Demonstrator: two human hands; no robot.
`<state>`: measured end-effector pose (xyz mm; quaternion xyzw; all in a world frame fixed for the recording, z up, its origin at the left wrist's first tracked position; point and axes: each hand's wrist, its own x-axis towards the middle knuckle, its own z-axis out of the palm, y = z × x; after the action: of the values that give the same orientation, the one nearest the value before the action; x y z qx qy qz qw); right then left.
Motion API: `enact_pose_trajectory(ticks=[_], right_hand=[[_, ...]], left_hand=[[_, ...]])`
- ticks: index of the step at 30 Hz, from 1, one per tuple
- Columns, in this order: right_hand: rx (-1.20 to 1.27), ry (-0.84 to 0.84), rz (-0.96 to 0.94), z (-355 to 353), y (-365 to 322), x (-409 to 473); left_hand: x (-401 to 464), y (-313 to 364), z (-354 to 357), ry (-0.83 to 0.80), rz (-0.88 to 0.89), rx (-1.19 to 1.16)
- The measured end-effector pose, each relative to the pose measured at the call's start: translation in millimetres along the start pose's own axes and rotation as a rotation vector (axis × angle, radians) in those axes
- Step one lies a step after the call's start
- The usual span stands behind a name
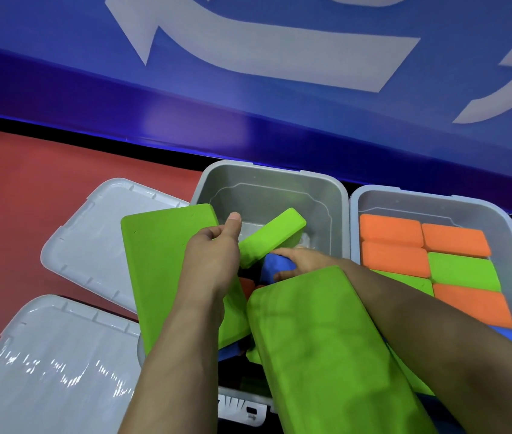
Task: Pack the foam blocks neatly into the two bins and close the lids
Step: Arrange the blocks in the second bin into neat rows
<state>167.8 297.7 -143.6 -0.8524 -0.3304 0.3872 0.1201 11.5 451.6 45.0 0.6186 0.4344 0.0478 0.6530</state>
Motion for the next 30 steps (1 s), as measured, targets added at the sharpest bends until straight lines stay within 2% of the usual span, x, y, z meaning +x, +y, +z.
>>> enact_pose_trajectory(ticks=[9,15,23,30], right_hand=[[0.043,0.004,-0.004,-18.9,2.8,8.0],[0.039,0.097,0.017,-54.4,4.6,28.3],[-0.135,0.147,0.067,-53.8,29.0,77.8],[-0.304,0.067,0.046,-55.7,50.4,109.0]], left_hand=[[3.8,-2.6,2.8,-0.001,-0.013,0.008],[8.9,-6.5,3.6,0.022,-0.037,0.005],[20.5,-6.1,9.5,0.03,-0.052,-0.024],[37.3,-5.3,9.6,0.07,-0.061,-0.034]])
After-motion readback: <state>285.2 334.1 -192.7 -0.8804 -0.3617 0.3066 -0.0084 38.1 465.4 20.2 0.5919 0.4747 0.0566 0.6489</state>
